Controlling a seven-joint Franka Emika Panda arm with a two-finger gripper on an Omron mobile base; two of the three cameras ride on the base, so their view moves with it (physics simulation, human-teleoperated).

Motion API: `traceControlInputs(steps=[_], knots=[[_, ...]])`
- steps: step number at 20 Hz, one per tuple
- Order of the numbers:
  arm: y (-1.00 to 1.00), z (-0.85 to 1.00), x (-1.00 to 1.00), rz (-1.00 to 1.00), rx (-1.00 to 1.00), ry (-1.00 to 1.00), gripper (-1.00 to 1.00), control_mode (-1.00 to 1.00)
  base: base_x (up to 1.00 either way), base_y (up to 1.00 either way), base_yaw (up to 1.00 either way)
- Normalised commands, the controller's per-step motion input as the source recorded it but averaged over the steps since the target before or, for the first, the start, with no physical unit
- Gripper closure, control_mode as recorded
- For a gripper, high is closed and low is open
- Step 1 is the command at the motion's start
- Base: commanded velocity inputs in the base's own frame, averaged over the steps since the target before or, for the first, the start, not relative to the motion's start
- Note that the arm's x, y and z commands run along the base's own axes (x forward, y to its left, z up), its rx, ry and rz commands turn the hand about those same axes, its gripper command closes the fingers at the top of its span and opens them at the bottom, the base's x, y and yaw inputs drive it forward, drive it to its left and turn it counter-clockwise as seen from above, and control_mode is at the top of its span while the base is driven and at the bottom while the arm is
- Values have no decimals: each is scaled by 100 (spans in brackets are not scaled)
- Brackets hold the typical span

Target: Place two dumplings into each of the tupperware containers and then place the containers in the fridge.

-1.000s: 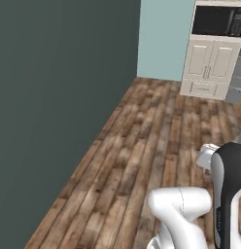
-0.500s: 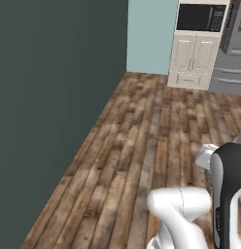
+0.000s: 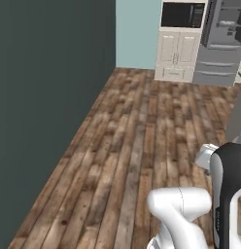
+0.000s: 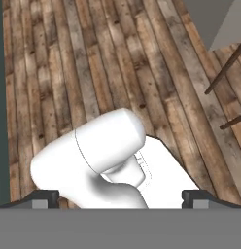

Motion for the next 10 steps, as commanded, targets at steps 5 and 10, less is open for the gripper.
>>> traceControlInputs(steps=[5, 10], knots=[[0, 0, 0, 0, 0, 0, -100, 100, -100, -6, -7], [0, 0, 0, 0, 0, 0, -100, 100, -42, -21, 0]])
